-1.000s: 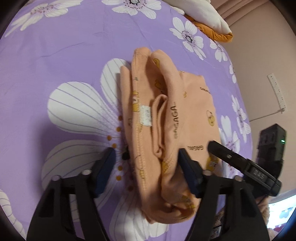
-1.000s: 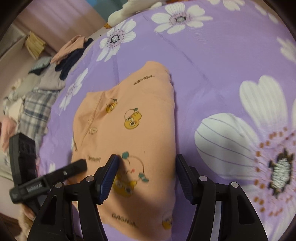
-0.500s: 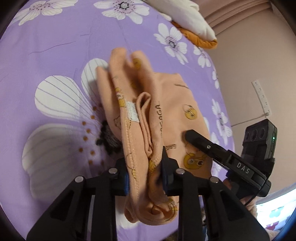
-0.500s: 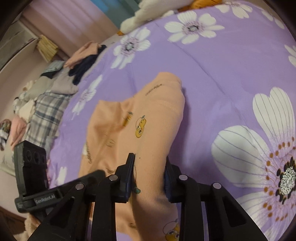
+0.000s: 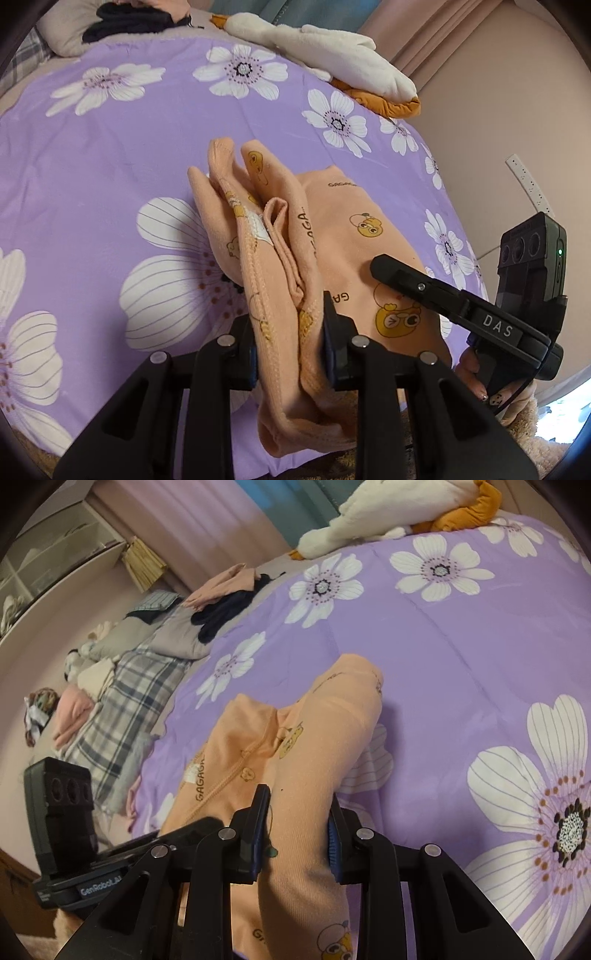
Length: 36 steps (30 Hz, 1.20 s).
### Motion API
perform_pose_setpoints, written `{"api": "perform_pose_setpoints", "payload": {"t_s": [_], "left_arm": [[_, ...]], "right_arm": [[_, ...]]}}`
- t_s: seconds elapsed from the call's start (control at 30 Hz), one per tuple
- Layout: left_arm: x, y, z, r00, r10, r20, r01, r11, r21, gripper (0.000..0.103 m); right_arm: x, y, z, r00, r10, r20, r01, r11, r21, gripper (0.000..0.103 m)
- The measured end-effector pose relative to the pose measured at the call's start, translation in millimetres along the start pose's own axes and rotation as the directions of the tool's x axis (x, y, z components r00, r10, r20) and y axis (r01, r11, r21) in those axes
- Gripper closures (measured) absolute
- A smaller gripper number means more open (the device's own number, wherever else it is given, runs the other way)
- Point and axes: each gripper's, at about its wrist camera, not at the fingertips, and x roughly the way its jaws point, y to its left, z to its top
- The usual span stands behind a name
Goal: Fold small clothes
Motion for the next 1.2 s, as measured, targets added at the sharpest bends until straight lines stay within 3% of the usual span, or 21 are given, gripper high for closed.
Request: {"api": "perform_pose_setpoints", "payload": {"t_s": [0.27,0.53,0.73,0.97,1.1,1.2], "left_arm": [[-12,-5,5,0.997,0.038,0.064,-0.041,0.998,0.045,0.077],[-1,-5,31,0.985,0.114,0.127,-0.125,0.988,0.088,0.077],[18,5,50,0.980,0.159,0.123,-0.172,0.980,0.103,0.077],[53,29,45,0.986,0.163,0.017,-0.164,0.985,0.061,0.077],[68,40,36,0.983,0.177,-0.043,-0.176,0.984,0.026,0.074],[71,48,32,0.977,0.201,-0.074,-0.203,0.979,-0.018,0.065]], "right_arm": [[-3,14,7,1.000,-0.008,0.014,0.009,0.999,-0.048,0.073],[7,25,29,0.998,-0.046,0.044,0.052,0.990,-0.128,0.073],[30,26,46,0.996,-0.083,0.036,0.088,0.985,-0.152,0.073],[62,6,41,0.990,-0.134,-0.037,0.128,0.985,-0.116,0.073],[76,-7,27,0.973,-0.203,-0.107,0.191,0.975,-0.112,0.073],[79,-14,23,0.966,-0.225,-0.129,0.214,0.972,-0.095,0.073]]}}
